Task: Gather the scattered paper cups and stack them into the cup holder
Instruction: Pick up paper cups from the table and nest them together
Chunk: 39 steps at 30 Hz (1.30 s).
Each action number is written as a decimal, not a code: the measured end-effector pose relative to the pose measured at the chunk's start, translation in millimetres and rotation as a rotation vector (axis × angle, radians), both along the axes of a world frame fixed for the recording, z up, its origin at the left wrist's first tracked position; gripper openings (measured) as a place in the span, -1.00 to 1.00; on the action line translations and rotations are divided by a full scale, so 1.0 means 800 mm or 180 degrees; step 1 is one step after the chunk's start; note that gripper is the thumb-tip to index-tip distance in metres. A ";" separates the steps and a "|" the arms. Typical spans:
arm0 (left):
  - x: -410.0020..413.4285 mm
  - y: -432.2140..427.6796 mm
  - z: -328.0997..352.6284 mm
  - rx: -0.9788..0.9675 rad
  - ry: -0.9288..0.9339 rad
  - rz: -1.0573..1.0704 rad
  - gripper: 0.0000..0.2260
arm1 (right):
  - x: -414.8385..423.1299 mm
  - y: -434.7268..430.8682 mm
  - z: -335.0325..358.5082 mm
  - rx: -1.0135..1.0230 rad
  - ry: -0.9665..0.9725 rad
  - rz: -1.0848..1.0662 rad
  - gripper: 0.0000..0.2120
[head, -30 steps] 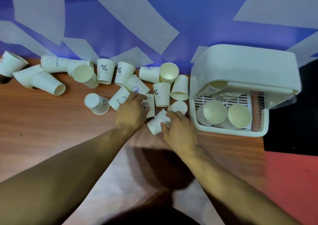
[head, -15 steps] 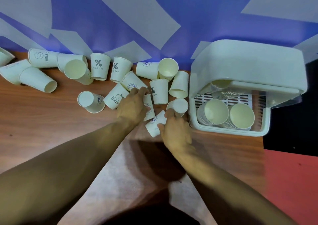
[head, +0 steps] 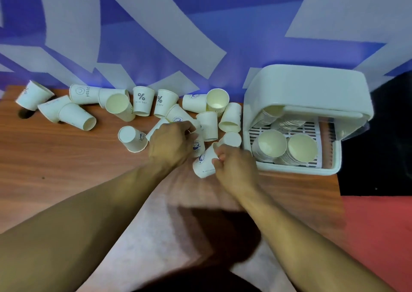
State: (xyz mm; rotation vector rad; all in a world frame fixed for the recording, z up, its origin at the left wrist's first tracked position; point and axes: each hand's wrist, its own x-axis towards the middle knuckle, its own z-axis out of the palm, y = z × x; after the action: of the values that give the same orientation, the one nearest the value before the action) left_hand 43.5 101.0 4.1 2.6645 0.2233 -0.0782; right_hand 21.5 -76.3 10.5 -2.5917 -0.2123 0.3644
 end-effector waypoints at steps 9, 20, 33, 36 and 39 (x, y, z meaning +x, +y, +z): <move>-0.029 -0.065 0.090 -0.0004 -0.1454 -0.0419 -0.86 | -0.019 -0.071 0.086 0.0277 -0.1105 -0.0267 -0.90; -0.027 -0.174 0.099 -0.0408 -0.1957 -0.1010 -0.94 | -0.022 -0.202 0.106 -0.0022 -0.1792 -0.0948 -0.94; -0.008 -0.200 0.070 -0.0373 -0.1626 -0.0990 -0.93 | 0.006 -0.218 0.063 -0.0632 -0.1051 -0.0638 -0.87; -0.008 -0.199 0.060 -0.0363 -0.1468 -0.1049 -0.94 | 0.014 -0.216 0.055 -0.0676 -0.0662 -0.0532 -0.83; -0.010 -0.198 0.051 -0.0295 -0.1396 -0.1170 -0.94 | 0.019 -0.215 0.042 -0.0618 -0.0491 -0.0459 -0.81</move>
State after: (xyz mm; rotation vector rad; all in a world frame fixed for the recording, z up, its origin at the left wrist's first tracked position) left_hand 35.9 -57.6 45.0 2.5199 -0.4001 0.3669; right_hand 37.0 -248.3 44.1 -2.8089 -0.0440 0.1389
